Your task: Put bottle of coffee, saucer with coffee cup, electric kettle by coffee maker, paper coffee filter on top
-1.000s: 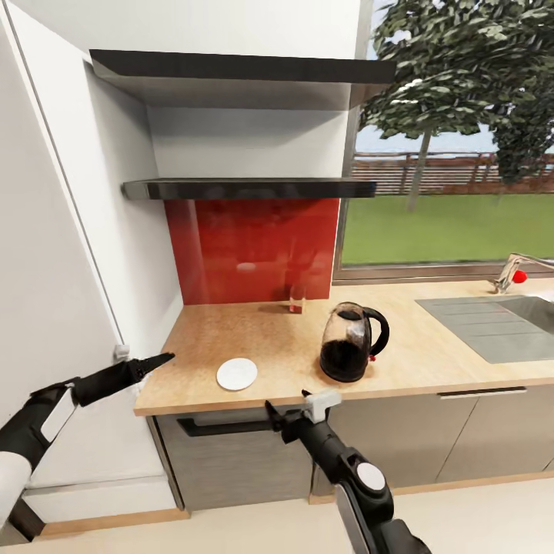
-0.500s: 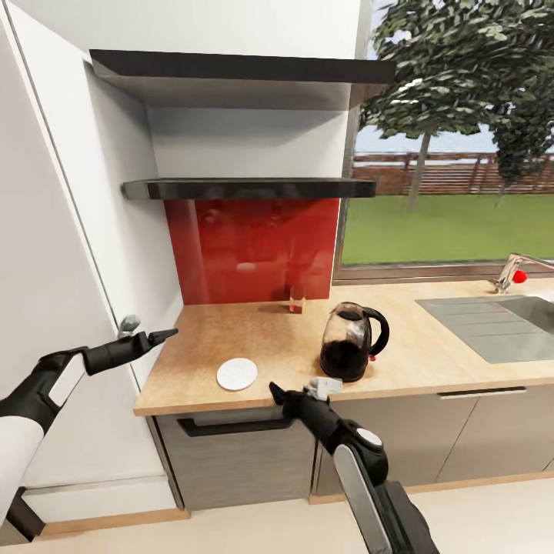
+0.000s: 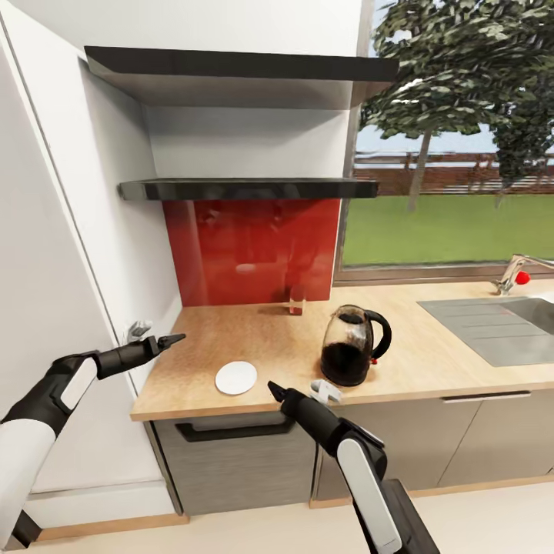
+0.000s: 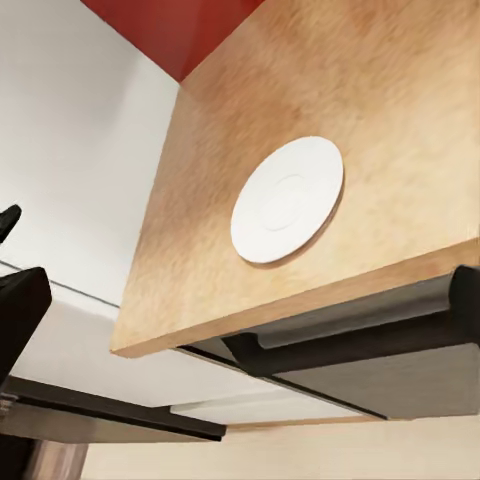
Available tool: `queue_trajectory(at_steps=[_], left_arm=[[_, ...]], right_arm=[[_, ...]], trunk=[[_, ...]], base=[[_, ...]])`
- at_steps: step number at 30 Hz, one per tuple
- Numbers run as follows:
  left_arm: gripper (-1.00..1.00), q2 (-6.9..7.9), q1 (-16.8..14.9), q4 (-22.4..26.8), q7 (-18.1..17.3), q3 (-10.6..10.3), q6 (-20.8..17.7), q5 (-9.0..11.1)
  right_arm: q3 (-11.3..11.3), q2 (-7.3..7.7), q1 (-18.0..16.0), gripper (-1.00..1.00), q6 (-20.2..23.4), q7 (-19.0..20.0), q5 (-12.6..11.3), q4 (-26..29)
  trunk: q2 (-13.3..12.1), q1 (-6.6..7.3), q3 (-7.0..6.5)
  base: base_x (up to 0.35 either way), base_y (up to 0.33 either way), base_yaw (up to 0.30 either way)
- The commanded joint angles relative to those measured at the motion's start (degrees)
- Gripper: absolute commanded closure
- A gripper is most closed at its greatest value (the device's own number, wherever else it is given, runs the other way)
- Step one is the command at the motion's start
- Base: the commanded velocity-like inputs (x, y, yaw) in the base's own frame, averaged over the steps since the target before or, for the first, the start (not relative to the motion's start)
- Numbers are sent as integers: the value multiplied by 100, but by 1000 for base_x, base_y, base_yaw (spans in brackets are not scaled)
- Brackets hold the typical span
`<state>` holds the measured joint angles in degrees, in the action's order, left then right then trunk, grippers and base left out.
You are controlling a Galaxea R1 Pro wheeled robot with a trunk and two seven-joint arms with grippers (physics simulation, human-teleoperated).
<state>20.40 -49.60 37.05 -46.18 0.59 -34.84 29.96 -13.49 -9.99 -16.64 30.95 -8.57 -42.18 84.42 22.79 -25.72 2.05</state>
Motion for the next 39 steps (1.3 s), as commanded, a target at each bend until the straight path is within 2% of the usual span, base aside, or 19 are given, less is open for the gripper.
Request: queue_trajectory(at_steps=[1,3,4,7,10,12,15,20,24,30,39], left_arm=[[-100,-33,-6,-2,-6,6,-41,19],[-100,-206,-9,-4,-2,-1,-56,12],[-100,-223,-10,-4,-3,0,-58,19],[-100,-138,-107,93,38,98,-5,1],[-100,-151,-206,191,38,119,-5,1],[-100,-145,-260,255,38,108,-68,-22],[-100,-82,-161,249,33,100,-162,-122],[-100,-55,-70,281,37,100,-320,-175],[-100,-54,-68,262,43,98,-447,-181],[-100,-60,-67,252,47,92,-640,-183],[-100,-69,-67,242,47,89,-875,-173]], right_arm=[[-3,-1,-6,-100,15,-56,-61,8],[-4,-1,-6,-100,16,-57,-57,5],[-5,-1,-6,-100,16,-57,-56,2],[94,-1,-6,-100,25,-82,35,99],[109,-1,-6,-100,25,-83,35,159],[80,-1,-9,-100,25,-69,35,161],[-18,-1,-13,-100,27,29,35,169],[-177,-1,-14,-100,33,68,35,165],[-186,-1,-15,-100,34,54,35,159],[-227,-1,-15,-100,34,49,30,157],[-503,-1,-15,-100,34,63,26,167]], trunk=[[13,-7,14],[13,-7,14],[13,-7,14],[13,-7,14],[13,-7,14],[13,-7,14],[13,-7,14],[13,-7,14],[13,-7,14],[13,-7,14],[13,-7,14]], base=[[279,0,0],[314,0,0],[324,0,0],[0,0,0],[0,0,0],[0,0,0],[0,0,0],[0,0,0],[15,0,0],[238,0,0],[327,-13,0]])
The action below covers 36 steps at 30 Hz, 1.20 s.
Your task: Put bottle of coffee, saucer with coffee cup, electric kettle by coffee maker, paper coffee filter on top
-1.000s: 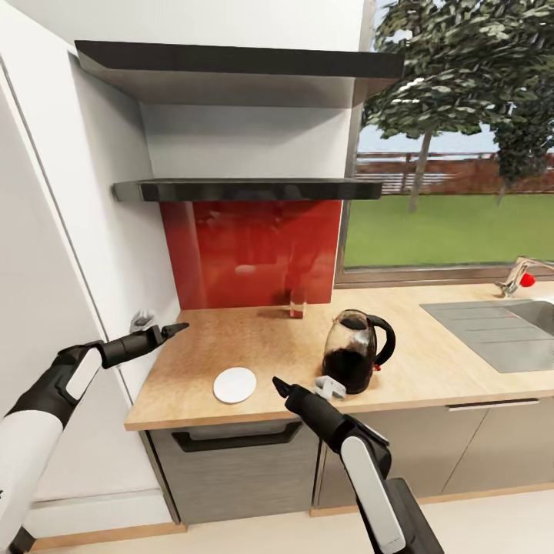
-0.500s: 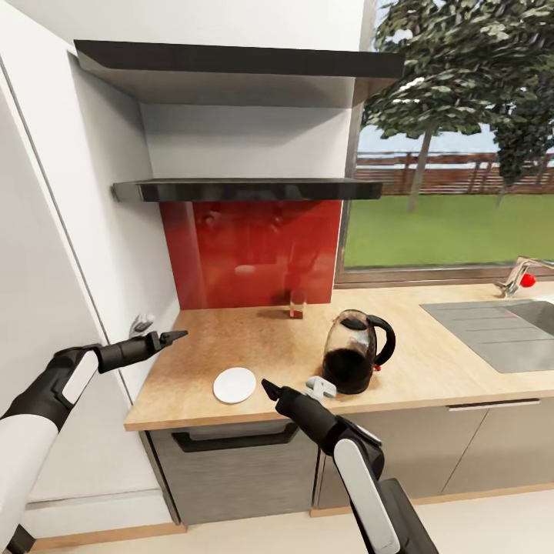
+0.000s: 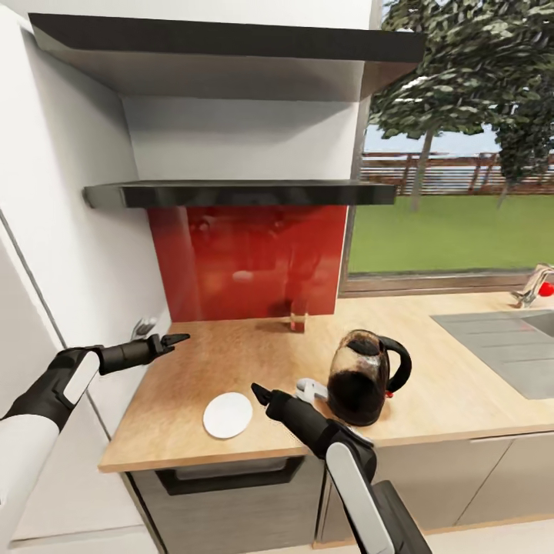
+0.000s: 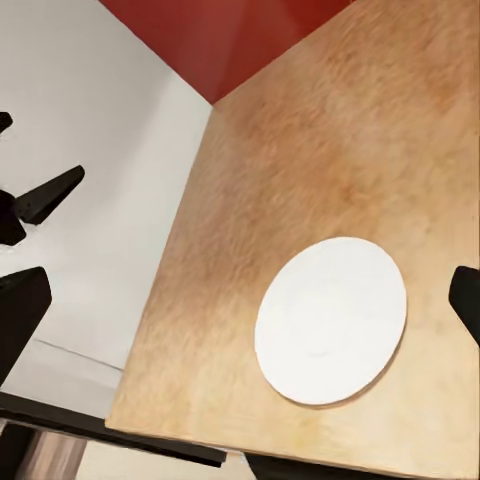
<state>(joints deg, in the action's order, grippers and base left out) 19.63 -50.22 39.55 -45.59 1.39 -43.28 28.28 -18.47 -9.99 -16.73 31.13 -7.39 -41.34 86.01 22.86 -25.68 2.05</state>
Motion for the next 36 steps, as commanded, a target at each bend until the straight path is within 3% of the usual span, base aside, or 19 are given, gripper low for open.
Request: queue_trajectory(at_steps=[1,5,10,14,24,36], left_arm=[[-100,5,-5,-9,-9,8,-32,-5],[-100,-10,20,-26,3,9,-32,-6],[-100,-19,165,-19,6,10,-25,-5],[-100,-33,195,-18,7,25,-23,2],[-100,-38,197,-20,7,37,-30,2],[-100,-38,197,-28,7,37,-27,2]], right_arm=[[-8,0,-6,-100,16,-54,-58,7],[-15,0,-6,-100,16,-52,-69,10],[-12,0,-6,-100,16,-59,-518,1],[-7,0,-6,-100,16,-69,-724,7],[-15,0,-6,-100,16,-76,-743,13],[-16,0,-6,-100,16,-77,-743,13]], trunk=[[6,-10,14],[6,-10,14],[6,-10,14],[6,-10,19],[6,-10,22],[6,-10,47]], base=[[309,-96,0],[290,-125,0],[107,-38,6],[18,-6,117],[194,0,43],[71,0,202]])
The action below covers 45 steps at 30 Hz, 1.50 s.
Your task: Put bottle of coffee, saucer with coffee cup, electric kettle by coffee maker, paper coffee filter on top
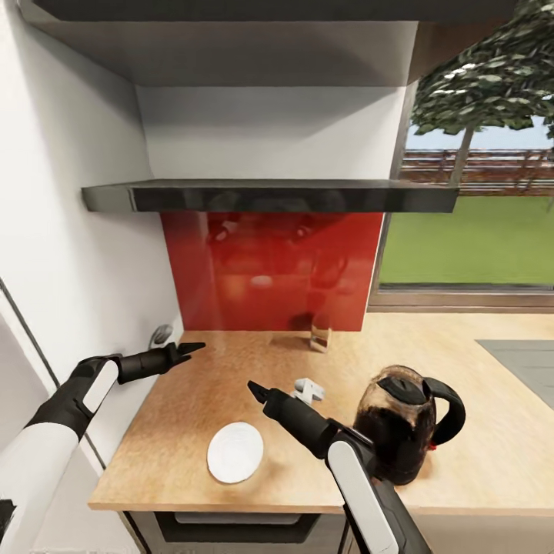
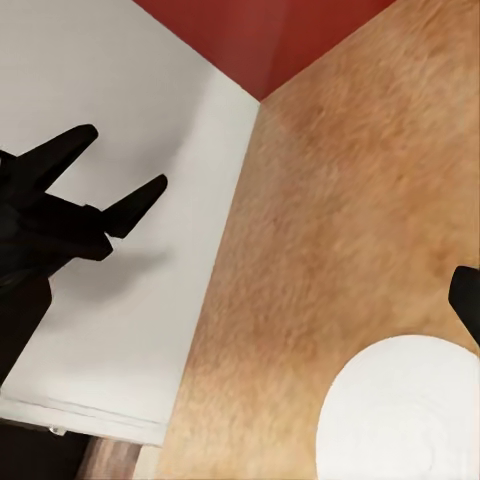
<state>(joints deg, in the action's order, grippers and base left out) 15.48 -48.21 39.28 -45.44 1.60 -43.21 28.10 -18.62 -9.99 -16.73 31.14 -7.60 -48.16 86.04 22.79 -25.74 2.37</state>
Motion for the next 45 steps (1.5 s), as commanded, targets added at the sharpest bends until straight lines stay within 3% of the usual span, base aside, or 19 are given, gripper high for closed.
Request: queue_trajectory(at_steps=[1,15,31,45], left_arm=[[-100,377,-4,-2,-9,15,-35,20],[-100,356,224,5,-9,21,-43,29],[-100,351,250,8,-9,15,-47,29],[-100,351,251,2,-9,15,-47,29]], right_arm=[[-2,-1,-5,-100,15,-52,-61,9],[11,-1,-5,-100,23,-65,-61,-12],[17,-1,12,-100,23,-70,-60,-160],[9,-1,12,-100,23,-66,-54,-182]], trunk=[[13,-4,17],[13,-4,18],[13,-4,18],[13,-4,18]], base=[[70,0,73],[80,0,6],[0,0,-2],[-23,64,-155]])
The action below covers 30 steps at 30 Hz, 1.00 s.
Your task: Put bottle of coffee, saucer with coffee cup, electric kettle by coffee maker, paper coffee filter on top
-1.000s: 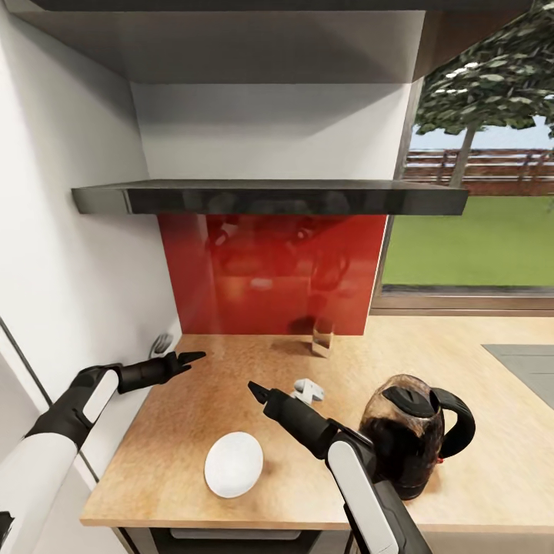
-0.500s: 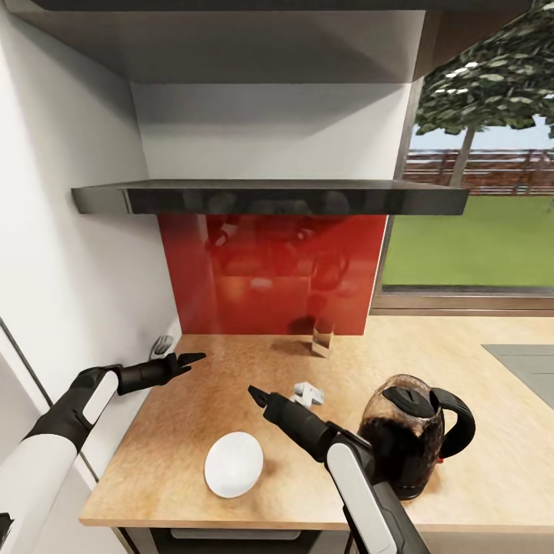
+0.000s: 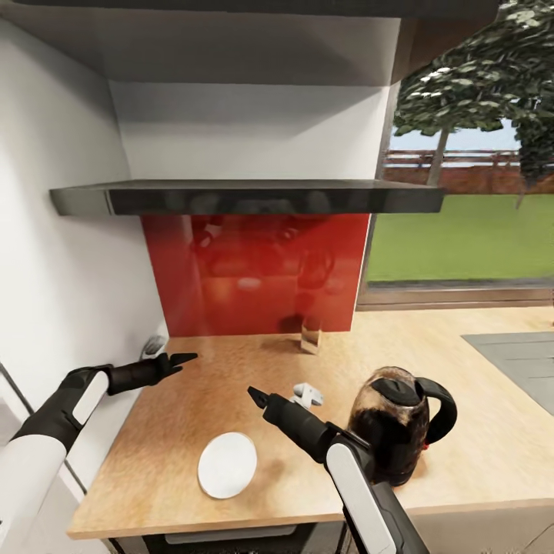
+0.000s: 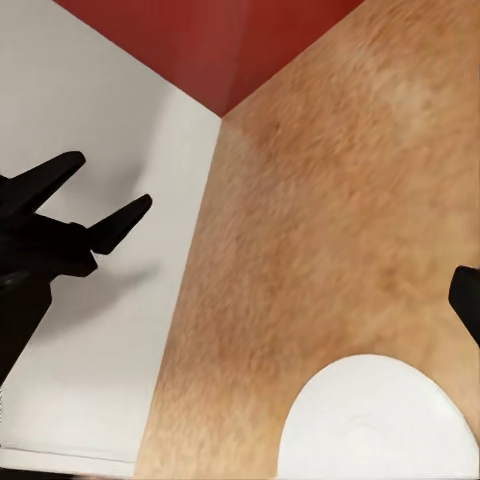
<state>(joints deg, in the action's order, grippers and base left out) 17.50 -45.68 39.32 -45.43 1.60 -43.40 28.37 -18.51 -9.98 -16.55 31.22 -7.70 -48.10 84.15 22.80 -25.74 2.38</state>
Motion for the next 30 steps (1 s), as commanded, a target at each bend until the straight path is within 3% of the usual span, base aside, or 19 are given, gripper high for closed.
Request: queue_trajectory(at_steps=[1,17,22,30], left_arm=[[-100,149,1,-2,-10,16,-29,2],[-100,140,49,-9,-11,16,-29,-4],[-100,140,296,7,-10,16,-29,-1],[-100,140,388,8,-13,18,-29,2]], right_arm=[[-3,-2,-6,-100,15,-56,-60,7],[-6,-2,-6,-100,15,-56,-60,-302],[-11,-2,14,-100,6,-56,-69,-487],[-12,-2,44,-100,-10,-62,-77,-524]], trunk=[[12,-4,16],[12,-4,16],[12,-4,16],[12,-4,16]], base=[[-87,209,-26],[-14,31,-37],[0,0,-41],[-12,0,-4]])
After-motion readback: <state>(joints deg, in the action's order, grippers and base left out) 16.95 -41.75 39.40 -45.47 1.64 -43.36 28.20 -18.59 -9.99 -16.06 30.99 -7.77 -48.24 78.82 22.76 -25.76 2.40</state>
